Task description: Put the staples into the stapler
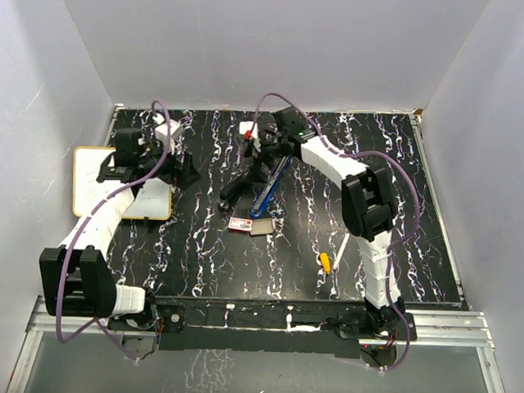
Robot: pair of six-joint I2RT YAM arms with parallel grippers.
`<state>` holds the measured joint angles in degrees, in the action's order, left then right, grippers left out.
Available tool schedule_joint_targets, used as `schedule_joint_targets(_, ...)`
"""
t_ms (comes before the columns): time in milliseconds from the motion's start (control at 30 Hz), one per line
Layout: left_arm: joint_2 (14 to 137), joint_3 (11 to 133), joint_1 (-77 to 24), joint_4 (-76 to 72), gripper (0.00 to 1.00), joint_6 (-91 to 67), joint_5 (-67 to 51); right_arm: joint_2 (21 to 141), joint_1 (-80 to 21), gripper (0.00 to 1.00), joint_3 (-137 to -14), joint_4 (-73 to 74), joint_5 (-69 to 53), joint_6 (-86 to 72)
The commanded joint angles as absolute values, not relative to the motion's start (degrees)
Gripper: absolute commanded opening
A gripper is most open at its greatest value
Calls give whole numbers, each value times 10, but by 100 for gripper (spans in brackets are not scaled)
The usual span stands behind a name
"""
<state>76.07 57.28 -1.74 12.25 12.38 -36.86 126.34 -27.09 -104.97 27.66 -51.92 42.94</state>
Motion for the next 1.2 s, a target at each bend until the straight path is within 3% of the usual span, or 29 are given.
schedule_joint_targets(0, 736, 613, 24, 180, 90, 117, -400, 1303, -313, 99, -1113, 355, -506, 559)
schedule_joint_targets(233, 736, 630, 57, 198, 90, 114, -398, 1357, -343, 100, -1180, 420, -494, 632)
schedule_joint_targets(333, 740, 630, 57, 203, 90, 118, -395, 1368, -351, 96, -1187, 431, -493, 647)
schedule_joint_targets(767, 737, 537, 40, 196, 80, 218, -516, 1328, -351, 41, -1124, 342, -505, 512)
schedule_joint_targets(1000, 753, 494, 16, 153, 78, 289, -521, 1285, -351, 23, -1052, 256, -505, 396)
schedule_joint_targets(1167, 786, 489, 14, 98, 78, 353, -529, 1268, -344, 16, -1029, 236, -506, 370)
